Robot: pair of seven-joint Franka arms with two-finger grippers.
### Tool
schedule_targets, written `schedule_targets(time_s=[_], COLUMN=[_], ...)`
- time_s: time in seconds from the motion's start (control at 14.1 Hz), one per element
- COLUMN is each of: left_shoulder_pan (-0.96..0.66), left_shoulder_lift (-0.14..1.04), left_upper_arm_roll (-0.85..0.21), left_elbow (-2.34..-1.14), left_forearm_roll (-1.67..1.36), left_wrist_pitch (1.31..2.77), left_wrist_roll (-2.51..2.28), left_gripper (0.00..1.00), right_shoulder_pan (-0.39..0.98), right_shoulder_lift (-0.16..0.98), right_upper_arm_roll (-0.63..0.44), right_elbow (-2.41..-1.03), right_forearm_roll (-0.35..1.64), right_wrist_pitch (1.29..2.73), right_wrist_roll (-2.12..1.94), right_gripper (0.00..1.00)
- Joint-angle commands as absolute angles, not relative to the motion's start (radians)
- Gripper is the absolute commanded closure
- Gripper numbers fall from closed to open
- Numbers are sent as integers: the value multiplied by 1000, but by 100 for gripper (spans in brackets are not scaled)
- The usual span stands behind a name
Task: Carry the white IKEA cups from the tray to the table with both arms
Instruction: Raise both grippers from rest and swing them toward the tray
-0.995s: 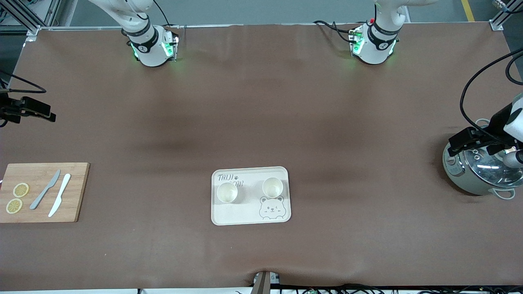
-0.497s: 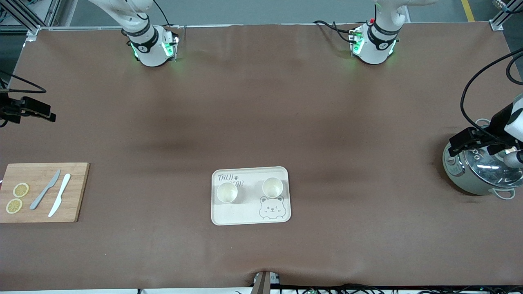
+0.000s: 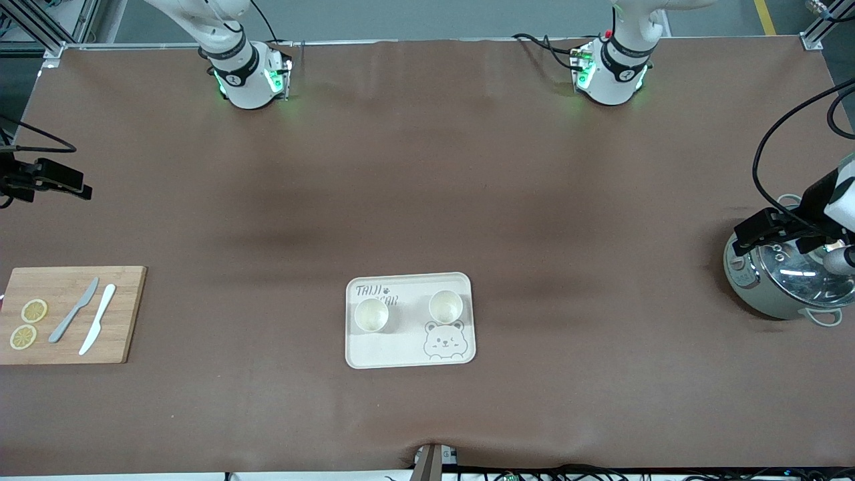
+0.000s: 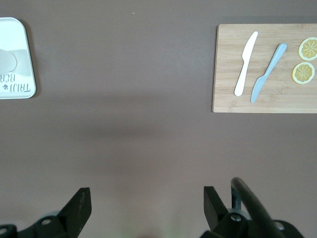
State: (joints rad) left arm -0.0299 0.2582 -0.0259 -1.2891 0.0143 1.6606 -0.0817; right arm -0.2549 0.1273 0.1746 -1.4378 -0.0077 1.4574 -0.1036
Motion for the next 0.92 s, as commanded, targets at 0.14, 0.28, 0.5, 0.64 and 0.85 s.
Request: schedule_targets(time_s=[0.14, 0.28, 0.5, 0.64, 0.85], left_shoulder_pan=[-32, -46, -48, -63, -101], left_shoulder_lift=[265, 279, 317, 354, 406], left_upper_arm_roll=[-32, -32, -38, -51, -52], left_elbow=[-1322, -1357, -1364, -1364, -1359], left_forearm_roll=[12, 14, 0, -3, -17], left_wrist_pitch=[1641, 1641, 1622, 1620, 1652], left_wrist_roll=[-71, -86, -81, -87, -162], left_gripper=[0, 0, 0, 0, 0], right_shoulder_pan=[-226, -213, -152, -77, 26], right_shoulder_lift=[107, 112, 147, 184, 260], right_upper_arm_roll=[176, 176, 176, 176, 176], right_elbow=[-1457, -1457, -1451, -1450, -1442], right_forearm_roll=[-11, -9, 35, 35, 34], right_wrist_pitch=[1477, 1489, 1552, 1612, 1701], right_wrist_roll=[-86, -54, 56, 158, 312], right_gripper=[0, 0, 0, 0, 0])
